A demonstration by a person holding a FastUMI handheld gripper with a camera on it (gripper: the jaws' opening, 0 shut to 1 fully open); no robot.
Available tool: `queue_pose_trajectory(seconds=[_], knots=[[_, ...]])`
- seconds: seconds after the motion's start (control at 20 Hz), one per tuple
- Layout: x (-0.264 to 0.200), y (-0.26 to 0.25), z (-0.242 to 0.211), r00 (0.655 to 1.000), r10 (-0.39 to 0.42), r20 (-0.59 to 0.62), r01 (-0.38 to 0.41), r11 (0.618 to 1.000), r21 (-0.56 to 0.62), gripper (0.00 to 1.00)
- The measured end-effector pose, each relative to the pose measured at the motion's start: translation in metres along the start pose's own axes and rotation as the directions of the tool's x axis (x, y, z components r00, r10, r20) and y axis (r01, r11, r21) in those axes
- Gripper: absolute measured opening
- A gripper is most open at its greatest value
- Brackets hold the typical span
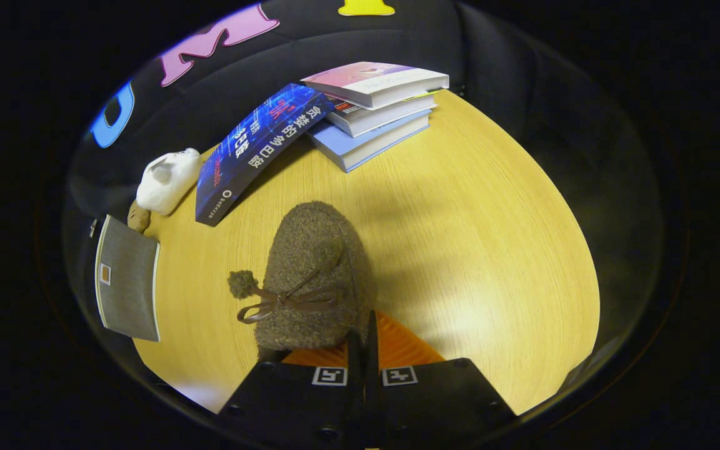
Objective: Open the storage box then place both shoes into the box .Put the left shoe in first, then the right shoe, with the right side of both shoes facing outward in a uniform manner.
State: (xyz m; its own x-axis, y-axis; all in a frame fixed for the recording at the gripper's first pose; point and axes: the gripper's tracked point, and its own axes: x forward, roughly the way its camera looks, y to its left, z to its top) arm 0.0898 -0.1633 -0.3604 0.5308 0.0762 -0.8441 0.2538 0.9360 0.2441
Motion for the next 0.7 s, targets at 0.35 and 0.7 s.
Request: queue_pose_trajectory(seconds=[0.35, 0.7], knots=[[-0.057, 0.054, 0.038, 0.991, 0.089, 0.096, -0.090, 0.996, 0.005, 0.06], [-0.119, 0.196, 0.070, 0.948, 0.283, 0.147, -0.281, 0.959, -0.031, 0.05]])
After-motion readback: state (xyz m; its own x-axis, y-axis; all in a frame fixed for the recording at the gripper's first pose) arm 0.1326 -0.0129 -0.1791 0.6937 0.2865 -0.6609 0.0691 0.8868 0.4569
